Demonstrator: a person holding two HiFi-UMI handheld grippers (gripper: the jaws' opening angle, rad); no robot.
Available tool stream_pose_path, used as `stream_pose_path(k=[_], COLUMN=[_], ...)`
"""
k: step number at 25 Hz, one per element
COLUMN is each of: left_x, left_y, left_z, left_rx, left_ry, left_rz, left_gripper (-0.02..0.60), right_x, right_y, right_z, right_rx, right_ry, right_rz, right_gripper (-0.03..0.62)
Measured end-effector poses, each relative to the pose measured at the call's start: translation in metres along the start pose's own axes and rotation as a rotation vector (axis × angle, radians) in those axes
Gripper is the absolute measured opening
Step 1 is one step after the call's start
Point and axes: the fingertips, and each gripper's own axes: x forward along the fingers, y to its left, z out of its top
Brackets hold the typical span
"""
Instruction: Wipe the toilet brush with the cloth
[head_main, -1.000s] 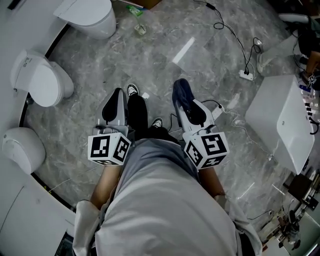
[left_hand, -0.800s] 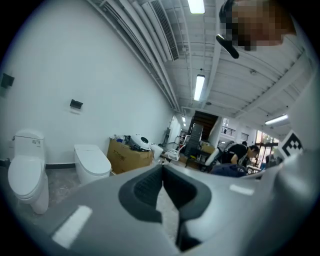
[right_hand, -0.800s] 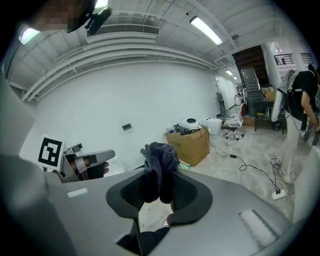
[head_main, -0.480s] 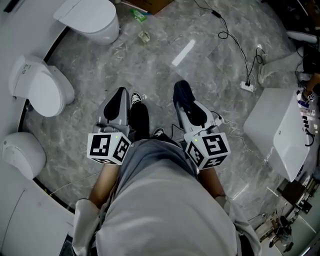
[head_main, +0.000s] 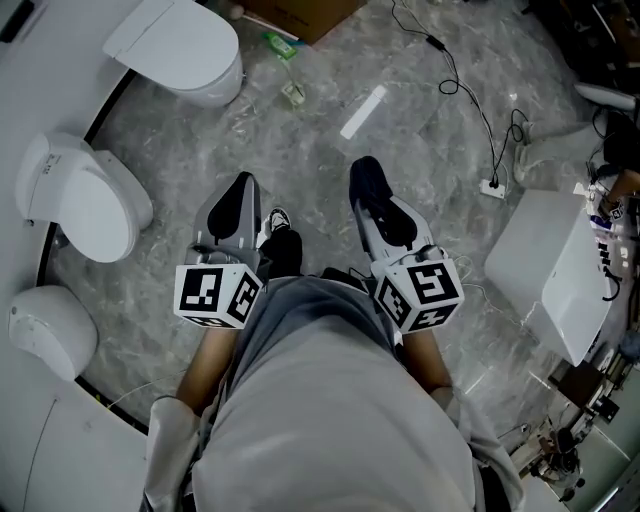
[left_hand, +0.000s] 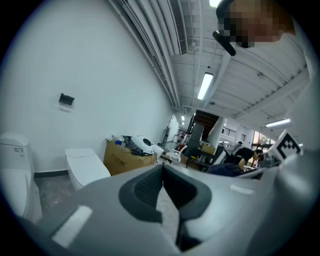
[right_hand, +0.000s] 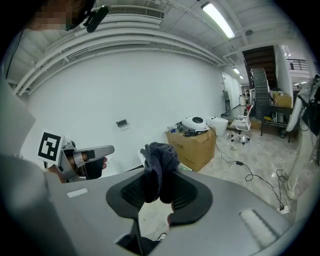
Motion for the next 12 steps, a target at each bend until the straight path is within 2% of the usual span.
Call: stream_pose_path(k=[6,12], left_x=[0.026,0.048], left_y=[0.037,0.059], left_z=[0.021,0.029], left_rx=[0.015,0.014], left_ry=[-0.008,-0.006], left_rz=[-0.003,0.005], left_gripper=[0.000,0.000], right_x=[0.039,0.059], right_y=[0.006,-0.013], right_z=[0.030,0.046], right_rx=[-0.040,-0.059], right_ry=[0.000,0.000], right_rz=[0.016,-0.009], right_gripper=[0.095,0.092])
